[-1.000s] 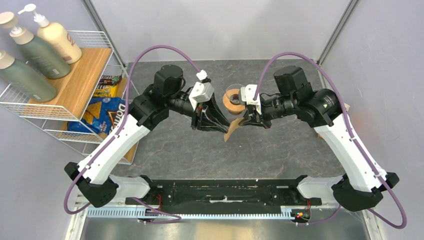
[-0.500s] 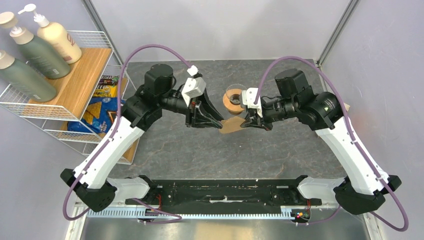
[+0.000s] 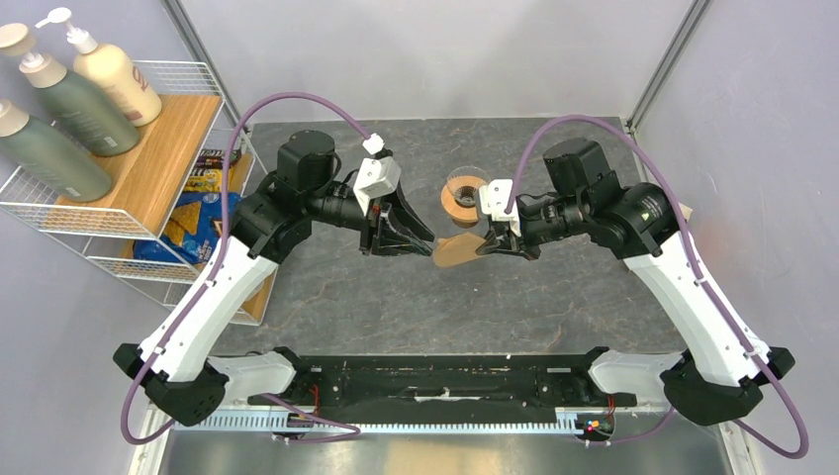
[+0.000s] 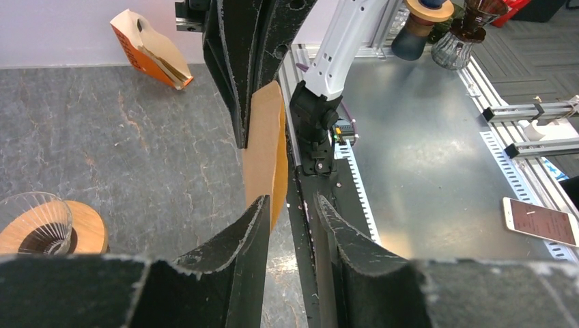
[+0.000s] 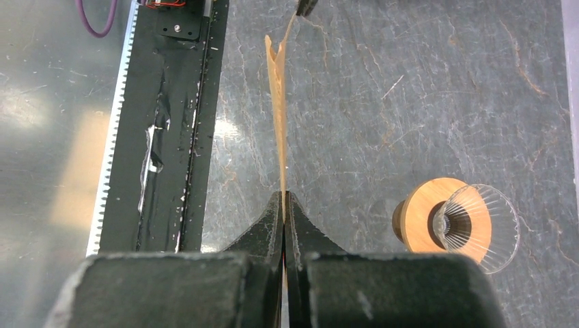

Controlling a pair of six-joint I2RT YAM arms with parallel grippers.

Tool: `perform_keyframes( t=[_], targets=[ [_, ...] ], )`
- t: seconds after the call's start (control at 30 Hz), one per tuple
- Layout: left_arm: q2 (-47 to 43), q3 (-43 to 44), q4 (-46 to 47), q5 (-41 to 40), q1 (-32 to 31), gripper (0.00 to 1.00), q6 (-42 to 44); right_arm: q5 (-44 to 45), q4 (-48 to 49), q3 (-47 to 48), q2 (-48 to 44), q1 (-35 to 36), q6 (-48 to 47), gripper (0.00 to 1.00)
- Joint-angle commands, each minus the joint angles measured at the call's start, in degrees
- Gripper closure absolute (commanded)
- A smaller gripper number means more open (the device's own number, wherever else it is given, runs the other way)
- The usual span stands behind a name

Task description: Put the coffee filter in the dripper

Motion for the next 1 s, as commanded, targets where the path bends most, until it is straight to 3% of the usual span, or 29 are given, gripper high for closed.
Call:
perform_keyframes(
  t=[0.0, 0.97],
  targets=[
    [0.11, 1.82, 1.73, -1.52, -0.56, 0.63, 0.98, -1.82, -0.63, 1.46, 0.32, 0.41, -1.10, 1.00],
    [2.70, -0.95, 7.52, -8.50, -4.03, 0.65, 1.45, -3.13, -0.38, 1.19, 0.66, 1.25, -1.39, 1.00]
  ],
)
